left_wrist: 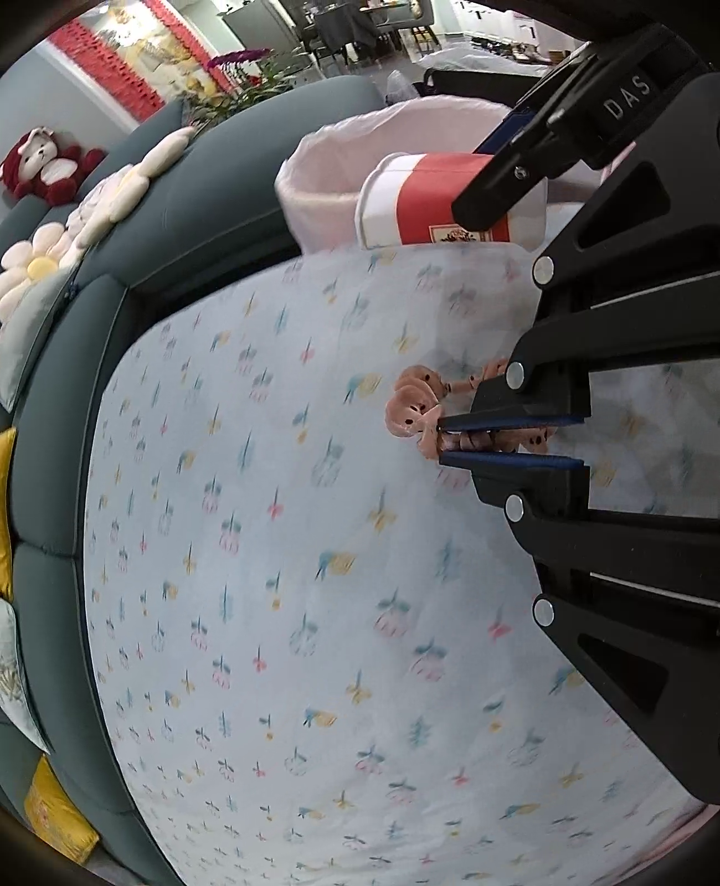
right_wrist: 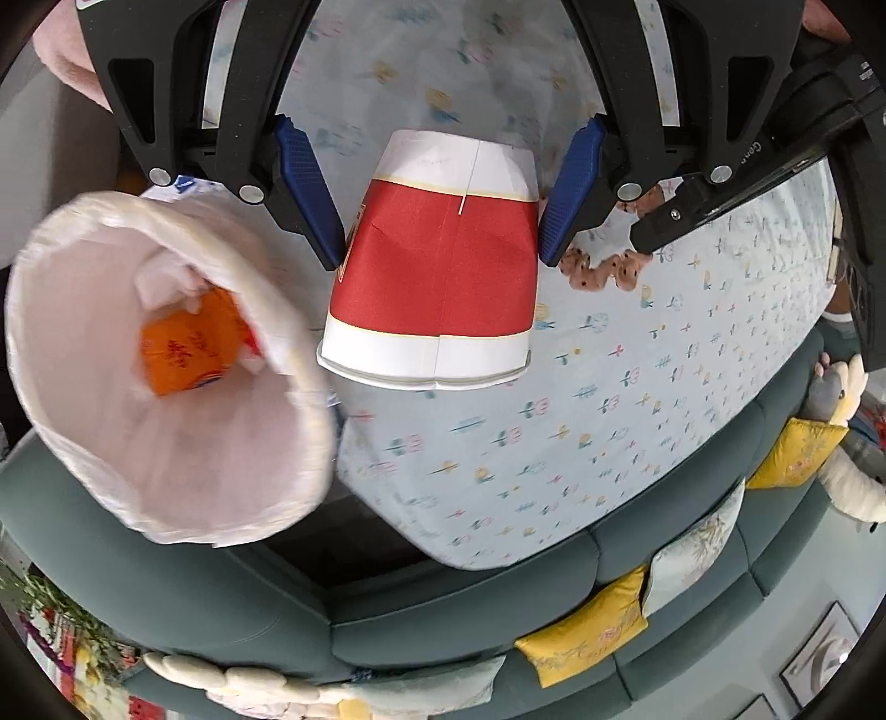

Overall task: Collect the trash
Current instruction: 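Carry the scrunchie and cup in both tools over the bin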

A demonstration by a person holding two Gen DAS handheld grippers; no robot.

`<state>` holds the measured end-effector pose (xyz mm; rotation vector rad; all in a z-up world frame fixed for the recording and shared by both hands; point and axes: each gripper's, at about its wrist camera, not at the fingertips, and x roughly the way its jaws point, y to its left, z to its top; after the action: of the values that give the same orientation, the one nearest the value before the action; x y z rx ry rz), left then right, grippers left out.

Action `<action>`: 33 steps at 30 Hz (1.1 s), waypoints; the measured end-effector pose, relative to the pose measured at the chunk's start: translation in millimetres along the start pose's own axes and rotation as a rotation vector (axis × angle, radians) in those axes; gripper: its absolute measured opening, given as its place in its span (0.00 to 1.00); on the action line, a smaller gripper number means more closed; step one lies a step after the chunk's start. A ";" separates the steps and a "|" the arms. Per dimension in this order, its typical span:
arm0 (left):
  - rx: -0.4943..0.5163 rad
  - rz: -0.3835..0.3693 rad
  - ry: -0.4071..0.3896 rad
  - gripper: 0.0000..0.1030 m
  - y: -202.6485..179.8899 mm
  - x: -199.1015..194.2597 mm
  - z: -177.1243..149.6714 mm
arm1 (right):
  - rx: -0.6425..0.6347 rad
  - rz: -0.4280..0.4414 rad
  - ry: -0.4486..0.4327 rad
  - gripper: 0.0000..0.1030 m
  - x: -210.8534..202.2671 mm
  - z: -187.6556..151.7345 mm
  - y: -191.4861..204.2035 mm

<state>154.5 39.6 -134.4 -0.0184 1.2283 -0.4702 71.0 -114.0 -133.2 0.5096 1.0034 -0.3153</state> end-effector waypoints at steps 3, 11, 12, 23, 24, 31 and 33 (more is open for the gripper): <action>0.029 -0.004 -0.009 0.06 -21.0 -6.4 -6.9 | 0.017 -0.002 -0.024 0.67 -14.5 -4.2 -15.8; 0.102 -0.037 -0.055 0.06 -82.0 -28.5 -14.2 | 0.066 -0.009 -0.090 0.67 -48.5 -3.3 -63.4; 0.113 -0.042 -0.060 0.06 -90.7 -30.4 -14.1 | 0.072 -0.010 -0.098 0.67 -52.1 -2.6 -68.5; 0.242 -0.081 -0.092 0.06 -179.3 -34.6 -3.5 | 0.103 -0.049 -0.168 0.67 -84.2 17.5 -128.6; 0.251 -0.083 -0.094 0.06 -186.4 -33.4 -2.0 | 0.105 -0.052 -0.172 0.67 -85.8 19.4 -131.9; 0.285 -0.084 -0.083 0.07 -214.4 -21.5 7.7 | 0.118 -0.068 -0.192 0.67 -90.1 34.9 -154.7; 0.290 -0.090 -0.081 0.10 -218.5 -18.7 9.6 | 0.119 -0.072 -0.192 0.67 -88.9 38.4 -158.9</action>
<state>85.1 -153.6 -56.8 0.1533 1.0743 -0.7156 -22.1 -266.4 -81.2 0.5410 0.8207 -0.4815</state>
